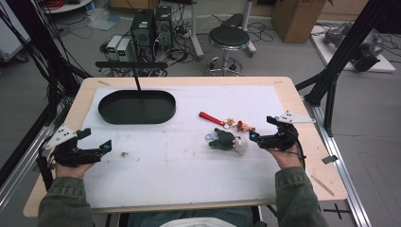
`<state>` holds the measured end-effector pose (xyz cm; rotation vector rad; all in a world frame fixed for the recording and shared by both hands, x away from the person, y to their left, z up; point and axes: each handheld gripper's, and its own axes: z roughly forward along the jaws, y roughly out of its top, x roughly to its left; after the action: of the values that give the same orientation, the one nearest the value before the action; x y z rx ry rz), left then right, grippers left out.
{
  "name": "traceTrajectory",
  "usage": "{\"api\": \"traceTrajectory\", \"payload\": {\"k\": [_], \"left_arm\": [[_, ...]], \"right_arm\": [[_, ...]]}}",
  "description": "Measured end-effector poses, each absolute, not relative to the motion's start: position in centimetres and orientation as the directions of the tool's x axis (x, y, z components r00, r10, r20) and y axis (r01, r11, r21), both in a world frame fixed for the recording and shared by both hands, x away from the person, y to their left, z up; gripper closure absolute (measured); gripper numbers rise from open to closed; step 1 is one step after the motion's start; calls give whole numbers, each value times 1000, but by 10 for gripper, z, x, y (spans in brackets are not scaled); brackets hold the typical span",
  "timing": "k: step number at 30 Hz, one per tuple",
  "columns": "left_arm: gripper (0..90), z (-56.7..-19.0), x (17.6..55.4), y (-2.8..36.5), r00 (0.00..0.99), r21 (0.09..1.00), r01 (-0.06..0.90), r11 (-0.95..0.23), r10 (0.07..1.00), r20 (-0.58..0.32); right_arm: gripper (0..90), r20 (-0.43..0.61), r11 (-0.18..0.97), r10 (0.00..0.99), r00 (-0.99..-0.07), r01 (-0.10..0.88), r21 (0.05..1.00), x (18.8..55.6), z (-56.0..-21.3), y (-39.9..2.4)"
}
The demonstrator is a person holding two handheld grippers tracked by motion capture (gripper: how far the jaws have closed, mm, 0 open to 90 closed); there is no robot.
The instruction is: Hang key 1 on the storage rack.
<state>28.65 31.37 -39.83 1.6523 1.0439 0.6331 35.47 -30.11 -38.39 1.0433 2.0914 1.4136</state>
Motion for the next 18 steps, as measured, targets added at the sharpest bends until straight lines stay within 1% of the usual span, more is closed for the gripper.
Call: {"api": "traceTrajectory", "payload": {"k": [3, 12, 17, 18], "left_arm": [[32, -398, 286, 314, 481, 941, 327, -84, 872, -90], [32, -399, 287, 314, 486, 941, 328, -87, 869, -89], [31, -400, 286, 315, 484, 939, 332, -90, 871, -88], [32, -400, 286, 314, 486, 938, 332, -95, 870, -84]], "right_arm": [[5, 53, 237, 758, -650, 350, 906, 362, -376, -294], [4, 51, 261, 750, -660, 366, 893, 378, -371, -280], [5, 22, 310, 728, -685, 358, 881, 387, -367, -266], [5, 9, 334, 722, -691, 361, 871, 391, -364, -260]]}}
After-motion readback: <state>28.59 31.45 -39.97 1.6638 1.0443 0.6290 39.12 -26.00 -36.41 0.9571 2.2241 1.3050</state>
